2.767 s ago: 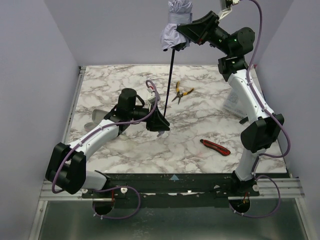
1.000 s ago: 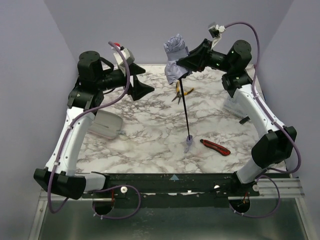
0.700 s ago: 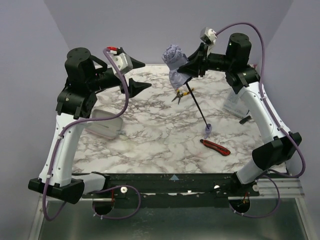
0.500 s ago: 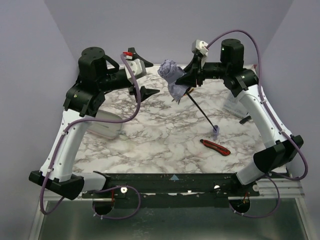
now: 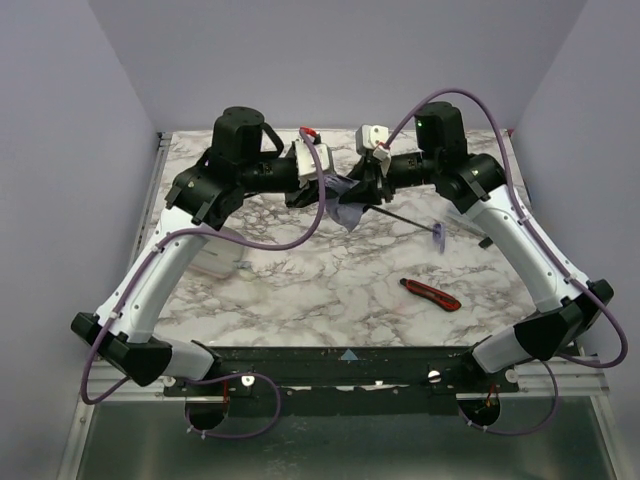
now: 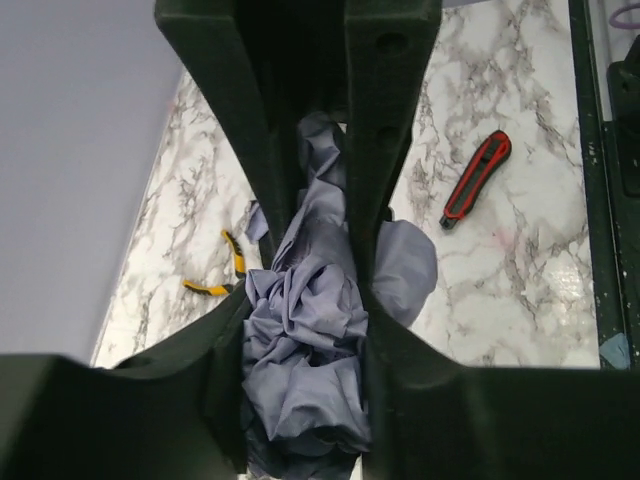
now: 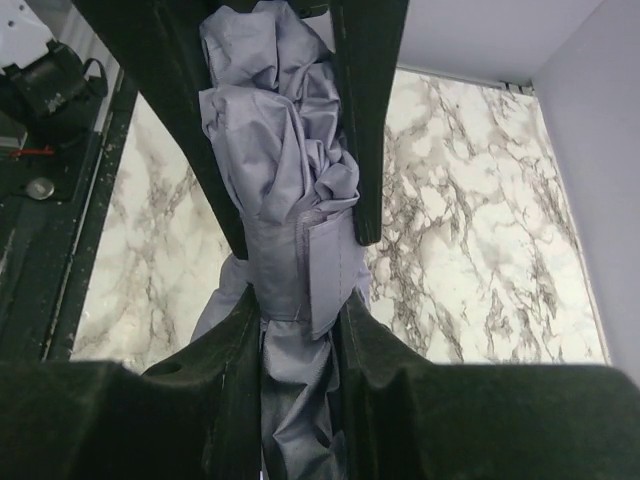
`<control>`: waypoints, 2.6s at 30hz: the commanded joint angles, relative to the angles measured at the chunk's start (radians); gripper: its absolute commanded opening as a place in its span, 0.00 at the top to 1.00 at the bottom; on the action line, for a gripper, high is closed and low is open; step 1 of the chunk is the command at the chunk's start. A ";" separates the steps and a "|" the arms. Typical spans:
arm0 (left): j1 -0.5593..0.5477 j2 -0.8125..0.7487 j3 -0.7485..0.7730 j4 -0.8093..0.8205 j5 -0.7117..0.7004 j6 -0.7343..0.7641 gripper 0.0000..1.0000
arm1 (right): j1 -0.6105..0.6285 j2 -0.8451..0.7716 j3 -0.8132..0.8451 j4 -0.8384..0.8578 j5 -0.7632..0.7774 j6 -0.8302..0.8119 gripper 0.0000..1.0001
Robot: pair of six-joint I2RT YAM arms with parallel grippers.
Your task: Open the umbrella
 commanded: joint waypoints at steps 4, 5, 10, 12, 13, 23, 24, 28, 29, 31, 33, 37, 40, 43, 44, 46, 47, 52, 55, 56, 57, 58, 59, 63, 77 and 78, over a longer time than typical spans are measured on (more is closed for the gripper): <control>0.012 -0.099 -0.133 0.065 0.008 0.028 1.00 | 0.004 -0.055 -0.035 0.008 0.082 0.009 0.56; 0.019 -0.110 -0.150 0.100 0.012 0.010 1.00 | 0.004 -0.056 -0.040 0.012 0.100 0.033 0.38; 0.052 -0.186 -0.251 0.303 0.077 -0.108 1.00 | 0.004 -0.047 -0.057 -0.006 0.151 0.081 0.01; 0.056 -0.213 -0.293 0.373 0.082 -0.155 1.00 | 0.004 -0.050 -0.082 0.014 0.148 0.100 0.00; 0.061 -0.226 -0.308 0.411 0.088 -0.189 1.00 | 0.005 -0.057 -0.104 0.043 0.145 0.116 0.00; 0.067 -0.302 -0.421 0.609 0.138 -0.379 1.00 | 0.005 -0.091 -0.245 0.299 0.061 0.204 0.12; 0.067 -0.310 -0.428 0.600 0.144 -0.373 1.00 | 0.005 -0.093 -0.246 0.310 0.062 0.202 0.20; 0.073 -0.326 -0.440 0.501 0.092 -0.339 1.00 | 0.004 -0.118 -0.254 0.331 0.092 0.182 0.52; 0.074 -0.324 -0.428 0.469 0.082 -0.330 1.00 | 0.004 -0.122 -0.257 0.330 0.111 0.176 0.63; 0.075 -0.323 -0.408 0.410 0.081 -0.318 1.00 | 0.004 -0.122 -0.246 0.299 0.135 0.145 0.80; 0.074 -0.323 -0.390 0.351 0.078 -0.288 0.85 | 0.004 -0.115 -0.226 0.252 0.148 0.108 0.97; 0.074 -0.303 -0.278 0.151 0.023 -0.174 0.44 | 0.005 -0.107 -0.201 0.150 0.180 -0.013 1.00; 0.079 -0.268 -0.152 0.008 0.015 -0.084 0.38 | 0.005 -0.104 -0.196 0.081 0.229 -0.114 1.00; 0.078 -0.250 -0.093 -0.040 0.019 -0.066 0.38 | 0.006 -0.101 -0.197 0.052 0.283 -0.163 1.00; 0.077 -0.244 -0.086 -0.043 0.019 -0.064 0.39 | 0.006 -0.100 -0.195 0.041 0.296 -0.177 1.00; 0.068 -0.218 -0.063 -0.053 0.001 -0.077 0.43 | 0.012 -0.098 -0.194 0.031 0.313 -0.201 1.00; 0.067 -0.200 -0.039 -0.069 -0.004 -0.080 0.46 | 0.014 -0.098 -0.191 0.032 0.321 -0.199 1.00; 0.031 -0.106 0.052 -0.148 -0.031 -0.045 0.59 | 0.018 -0.088 -0.168 0.007 0.310 -0.202 1.00; 0.005 -0.070 0.086 -0.171 -0.050 -0.028 0.59 | 0.024 -0.094 -0.175 0.015 0.316 -0.210 1.00; -0.001 -0.063 0.092 -0.172 -0.052 -0.038 0.58 | 0.024 -0.094 -0.172 0.015 0.314 -0.211 1.00; -0.005 -0.056 0.096 -0.172 -0.051 -0.049 0.57 | 0.026 -0.093 -0.171 0.018 0.313 -0.211 1.00; -0.011 -0.049 0.096 -0.178 -0.053 -0.052 0.57 | 0.028 -0.095 -0.171 0.019 0.312 -0.211 1.00; -0.017 -0.043 0.096 -0.183 -0.065 -0.050 0.57 | 0.031 -0.097 -0.172 0.023 0.311 -0.212 1.00; -0.037 -0.021 0.098 -0.195 -0.109 -0.045 0.58 | 0.039 -0.105 -0.179 0.042 0.313 -0.214 1.00; -0.052 0.029 0.132 -0.226 -0.240 -0.096 0.77 | 0.049 -0.125 -0.193 0.080 0.284 -0.238 1.00; -0.052 0.030 0.129 -0.227 -0.242 -0.089 0.76 | 0.050 -0.127 -0.194 0.082 0.283 -0.241 1.00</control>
